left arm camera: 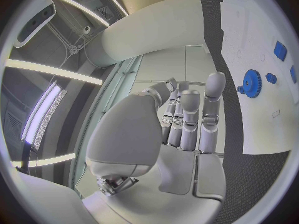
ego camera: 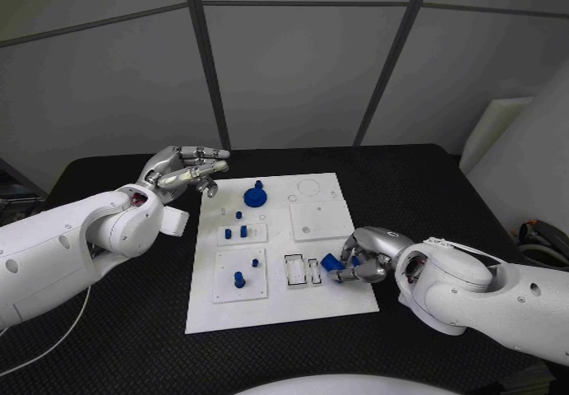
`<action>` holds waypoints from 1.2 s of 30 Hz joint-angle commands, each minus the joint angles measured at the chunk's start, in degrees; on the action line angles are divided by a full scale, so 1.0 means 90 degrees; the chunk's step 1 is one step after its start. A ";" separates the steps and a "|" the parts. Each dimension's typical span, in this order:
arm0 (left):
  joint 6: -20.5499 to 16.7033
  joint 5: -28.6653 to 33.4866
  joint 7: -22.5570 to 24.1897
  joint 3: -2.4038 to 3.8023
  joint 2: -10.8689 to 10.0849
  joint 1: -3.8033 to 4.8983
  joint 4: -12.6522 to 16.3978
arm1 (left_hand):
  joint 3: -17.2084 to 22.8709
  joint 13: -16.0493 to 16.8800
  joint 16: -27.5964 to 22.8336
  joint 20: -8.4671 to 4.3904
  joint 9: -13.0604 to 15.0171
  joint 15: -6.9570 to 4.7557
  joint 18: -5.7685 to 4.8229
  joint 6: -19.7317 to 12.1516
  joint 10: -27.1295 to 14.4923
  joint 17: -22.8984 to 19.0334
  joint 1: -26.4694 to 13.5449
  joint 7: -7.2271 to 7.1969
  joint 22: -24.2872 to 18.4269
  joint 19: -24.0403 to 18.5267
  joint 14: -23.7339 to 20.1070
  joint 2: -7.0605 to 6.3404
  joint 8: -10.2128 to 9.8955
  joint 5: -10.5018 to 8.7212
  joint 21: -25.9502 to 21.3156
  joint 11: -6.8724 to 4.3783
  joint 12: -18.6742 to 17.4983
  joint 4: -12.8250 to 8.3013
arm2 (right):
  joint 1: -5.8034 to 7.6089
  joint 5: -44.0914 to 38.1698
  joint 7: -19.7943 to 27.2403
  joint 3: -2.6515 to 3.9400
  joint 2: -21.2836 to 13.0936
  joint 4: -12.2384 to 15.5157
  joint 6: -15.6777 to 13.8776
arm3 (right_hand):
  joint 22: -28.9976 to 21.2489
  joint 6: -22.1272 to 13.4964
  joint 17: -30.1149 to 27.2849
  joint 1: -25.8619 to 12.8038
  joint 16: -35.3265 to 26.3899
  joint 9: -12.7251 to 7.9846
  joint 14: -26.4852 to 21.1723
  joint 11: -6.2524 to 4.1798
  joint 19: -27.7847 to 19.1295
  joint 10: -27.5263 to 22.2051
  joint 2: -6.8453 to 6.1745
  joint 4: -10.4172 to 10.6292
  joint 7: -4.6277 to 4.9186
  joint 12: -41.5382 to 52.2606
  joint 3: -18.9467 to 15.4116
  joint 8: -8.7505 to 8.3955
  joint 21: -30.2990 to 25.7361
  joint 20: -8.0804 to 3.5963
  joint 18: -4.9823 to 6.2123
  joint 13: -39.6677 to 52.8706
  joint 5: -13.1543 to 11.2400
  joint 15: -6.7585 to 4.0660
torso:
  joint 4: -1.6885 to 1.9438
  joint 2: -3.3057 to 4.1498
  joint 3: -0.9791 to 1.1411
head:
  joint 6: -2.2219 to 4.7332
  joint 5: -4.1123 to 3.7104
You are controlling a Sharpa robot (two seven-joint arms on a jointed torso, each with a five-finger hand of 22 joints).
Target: Assemble the parts on the task board
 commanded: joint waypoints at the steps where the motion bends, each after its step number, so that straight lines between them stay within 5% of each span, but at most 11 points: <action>1: 0.0079 0.0019 0.0035 0.0003 -0.0003 0.0008 0.0018 | -0.0017 0.0012 -0.0002 0.0011 -0.0010 0.0010 0.0243 -0.0035 -0.0042 -0.0008 -0.0046 0.0024 -0.0010 -0.0017 -0.0037 0.0041 0.0019 -0.0009 -0.0040 0.0009 0.0032 -0.0005 | -0.0052 0.0053 -0.0095 -0.0013 0.0071 -0.0076 0.0130 | 0.0414 -0.0052 0.0750 -0.0059 0.0026 -0.0020 0.0490 0.0014 0.0008 -0.0034 -0.0011 -0.0001 -0.0003 -0.0027 -0.0055 0.0022 0.0010 0.0022 -0.0106 0.0136 -0.0033 0.0025 | 0.0001 0.0001 0.0004 | 0.0000 -0.0003; 10: 0.0095 0.0019 0.0023 0.0003 -0.0023 0.0007 0.0032 | -0.0017 0.0013 -0.0001 0.0012 -0.0010 0.0010 0.0243 -0.0035 -0.0043 -0.0008 -0.0048 0.0024 -0.0011 -0.0018 -0.0037 0.0042 0.0020 -0.0009 -0.0042 0.0009 0.0035 -0.0004 | -0.0194 -0.0010 -0.0133 -0.0012 0.0186 -0.0182 0.0090 | 0.0413 -0.0070 0.0771 0.0191 0.0032 0.0001 0.0493 0.0006 0.0004 -0.0029 0.0073 -0.0040 -0.0013 -0.0029 -0.0050 0.0091 0.0005 0.0019 -0.0104 0.0173 -0.0021 0.0020 | -0.0008 -0.0005 -0.0002 | -0.0015 0.0035; 20: 0.0108 0.0019 0.0013 0.0003 -0.0027 -0.0003 0.0030 | -0.0017 0.0013 -0.0001 0.0012 -0.0010 0.0010 0.0243 -0.0035 -0.0043 -0.0008 -0.0048 0.0024 -0.0011 -0.0018 -0.0037 0.0042 0.0020 -0.0009 -0.0042 0.0009 0.0035 -0.0004 | -0.0208 -0.0085 -0.0065 -0.0006 -0.0028 0.0174 -0.0526 | 0.0467 -0.0017 0.0837 0.0505 0.0057 0.0041 0.0506 -0.0023 0.0045 0.0012 0.0193 -0.0056 -0.0042 0.0004 -0.0033 0.0193 0.0045 0.0000 -0.0117 0.0249 0.0180 -0.0003 | -0.0009 -0.0015 -0.0004 | -0.0015 0.0045; 29: 0.0113 0.0019 0.0012 0.0003 -0.0024 -0.0016 0.0030 | -0.0017 0.0013 -0.0001 0.0012 -0.0010 0.0010 0.0243 -0.0035 -0.0043 -0.0008 -0.0048 0.0024 -0.0011 -0.0018 -0.0037 0.0042 0.0020 -0.0009 -0.0042 0.0009 0.0035 -0.0004 | -0.0201 0.0515 0.0155 0.0013 -0.0097 0.0529 -0.1396 | 0.0495 0.0008 0.0864 0.0407 0.0068 0.0059 0.0512 -0.0032 0.0066 0.0032 0.0322 -0.0014 -0.0054 0.0005 -0.0093 0.0229 0.0066 -0.0009 -0.0124 0.0277 0.0260 -0.0012 | 0.0011 -0.0011 -0.0018 | 0.0006 0.0054; 36: 0.0103 0.0019 0.0015 0.0003 -0.0037 -0.0018 0.0064 | -0.0017 0.0013 -0.0001 0.0012 -0.0010 0.0010 0.0243 -0.0035 -0.0043 -0.0008 -0.0048 0.0024 -0.0011 -0.0018 -0.0037 0.0042 0.0020 -0.0009 -0.0042 0.0009 0.0035 -0.0004 | -0.0196 0.1012 0.0258 0.0021 0.0122 0.0492 -0.1289 | 0.0505 0.0023 0.0883 0.0342 0.0076 0.0066 0.0516 -0.0039 0.0073 0.0043 0.0383 -0.0010 -0.0061 0.0008 -0.0121 0.0241 0.0074 -0.0014 -0.0125 0.0289 0.0259 -0.0017 | 0.0007 -0.0004 -0.0017 | -0.0004 0.0076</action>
